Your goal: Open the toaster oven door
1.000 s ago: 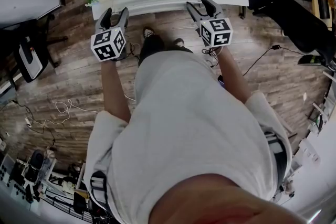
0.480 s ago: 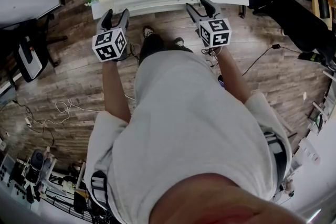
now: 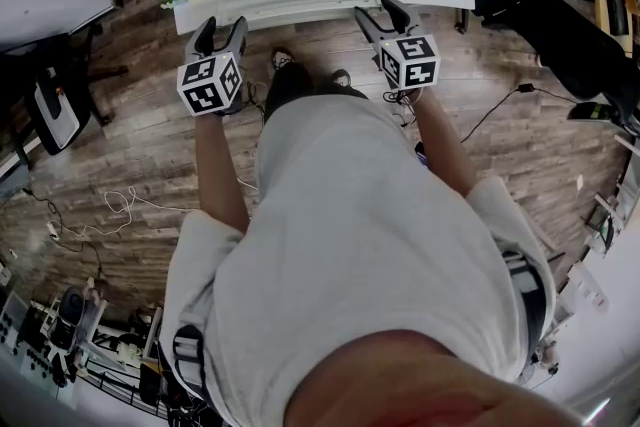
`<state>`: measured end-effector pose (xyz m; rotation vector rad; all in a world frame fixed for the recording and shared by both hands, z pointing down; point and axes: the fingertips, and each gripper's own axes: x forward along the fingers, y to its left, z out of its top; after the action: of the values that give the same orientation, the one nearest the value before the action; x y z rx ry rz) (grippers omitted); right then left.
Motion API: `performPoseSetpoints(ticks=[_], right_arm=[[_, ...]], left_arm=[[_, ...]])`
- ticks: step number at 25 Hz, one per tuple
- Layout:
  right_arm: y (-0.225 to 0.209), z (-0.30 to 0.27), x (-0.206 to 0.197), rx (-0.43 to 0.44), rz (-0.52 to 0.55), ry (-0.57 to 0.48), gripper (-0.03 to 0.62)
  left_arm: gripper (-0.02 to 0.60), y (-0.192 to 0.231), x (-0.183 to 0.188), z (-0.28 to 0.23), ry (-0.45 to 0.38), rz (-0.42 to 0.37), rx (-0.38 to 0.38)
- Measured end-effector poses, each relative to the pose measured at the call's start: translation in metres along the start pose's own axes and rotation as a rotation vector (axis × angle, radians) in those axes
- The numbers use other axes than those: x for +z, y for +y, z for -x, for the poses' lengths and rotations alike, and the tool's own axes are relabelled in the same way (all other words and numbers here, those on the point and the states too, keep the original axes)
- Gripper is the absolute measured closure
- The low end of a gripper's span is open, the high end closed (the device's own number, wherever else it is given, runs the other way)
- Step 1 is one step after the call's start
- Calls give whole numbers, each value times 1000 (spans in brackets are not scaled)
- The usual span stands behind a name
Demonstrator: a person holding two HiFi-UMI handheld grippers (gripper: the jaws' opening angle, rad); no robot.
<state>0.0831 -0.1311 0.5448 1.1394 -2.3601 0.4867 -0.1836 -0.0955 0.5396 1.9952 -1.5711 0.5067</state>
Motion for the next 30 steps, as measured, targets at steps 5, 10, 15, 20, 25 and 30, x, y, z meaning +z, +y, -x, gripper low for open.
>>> performPoseSetpoints(ticks=[5,10,15,20,25,30], right_arm=[[0,0,-4,1,-1,2,359],[1,-1,-7,4,-2,10,359],[0,-1,-9,6,-7,11,359],[1,-1,-9,7,-7,14,359],[1,-3,-13,4,-6,23,359],[1,-2,-15,-1,-8,18,359]], left_arm=[[331,-1,-4,-1,7,4,-2],[331,1,-7,-2,13,14,-1],[331,0,-8,-3,18,17,6],[331,1,-9,-3,24,18,7],[331,1,-13,-5,34,17,11],[331,1,-14,-5,29,17,12]])
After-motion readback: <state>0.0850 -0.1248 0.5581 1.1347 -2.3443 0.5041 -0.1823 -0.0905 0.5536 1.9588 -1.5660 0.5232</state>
